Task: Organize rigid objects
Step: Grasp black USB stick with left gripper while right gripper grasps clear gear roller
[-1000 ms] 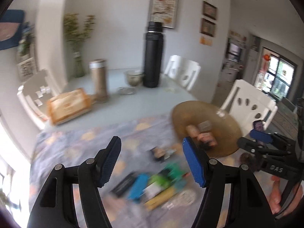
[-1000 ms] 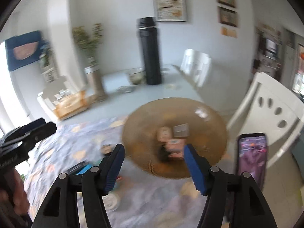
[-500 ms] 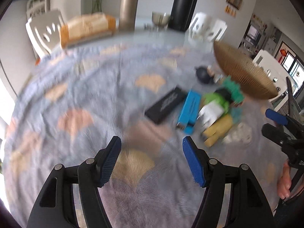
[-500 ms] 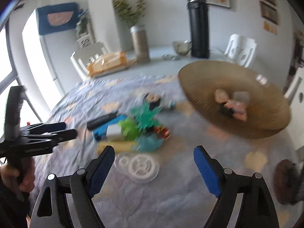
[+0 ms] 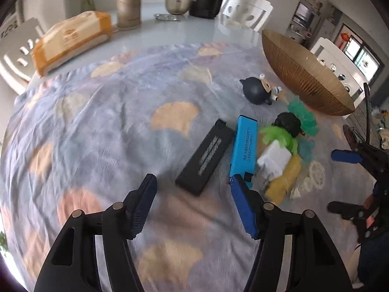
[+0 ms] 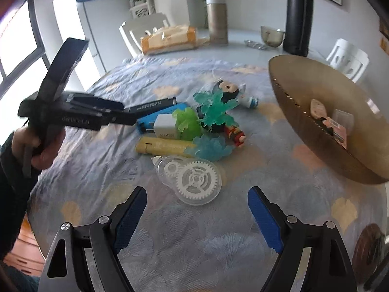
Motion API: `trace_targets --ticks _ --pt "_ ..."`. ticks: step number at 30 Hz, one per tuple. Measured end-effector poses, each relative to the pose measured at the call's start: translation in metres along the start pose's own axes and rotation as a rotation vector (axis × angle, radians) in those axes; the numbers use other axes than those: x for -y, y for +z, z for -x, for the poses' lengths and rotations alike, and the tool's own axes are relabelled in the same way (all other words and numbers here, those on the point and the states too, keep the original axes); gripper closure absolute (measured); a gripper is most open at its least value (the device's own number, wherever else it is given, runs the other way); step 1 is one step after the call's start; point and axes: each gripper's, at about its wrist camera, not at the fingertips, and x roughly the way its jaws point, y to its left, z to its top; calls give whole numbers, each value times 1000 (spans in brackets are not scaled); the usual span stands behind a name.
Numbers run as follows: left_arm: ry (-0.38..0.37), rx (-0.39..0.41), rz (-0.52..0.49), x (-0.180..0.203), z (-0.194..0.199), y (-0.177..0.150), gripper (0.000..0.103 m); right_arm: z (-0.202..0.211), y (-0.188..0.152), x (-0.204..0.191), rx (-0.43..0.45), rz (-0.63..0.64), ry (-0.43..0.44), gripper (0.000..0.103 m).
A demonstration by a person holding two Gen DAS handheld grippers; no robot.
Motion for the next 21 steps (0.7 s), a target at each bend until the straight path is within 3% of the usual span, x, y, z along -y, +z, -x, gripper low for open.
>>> trace_targets --ticks 2,3,7,8,10,16,21 --pt "-6 -4 -23 0 -7 9 43 -11 3 1 -27 5 -4 25" --pt "-10 -3 -32 1 -9 12 43 -16 4 2 -43 3 12 36" --pt "30 2 -87 11 -16 19 45 -24 10 -2 -30 14 24 37" --pt "48 5 -99 15 -15 17 49 -25 10 -5 -25 19 17 39" --pt "90 15 -122 21 -13 14 76 -25 8 -14 -12 38 -16 41" --pt "94 44 1 12 9 -10 81 -9 -10 -28 2 3 -31 42" --pt "92 68 91 7 35 -47 81 16 -24 -11 23 -81 -95 42"
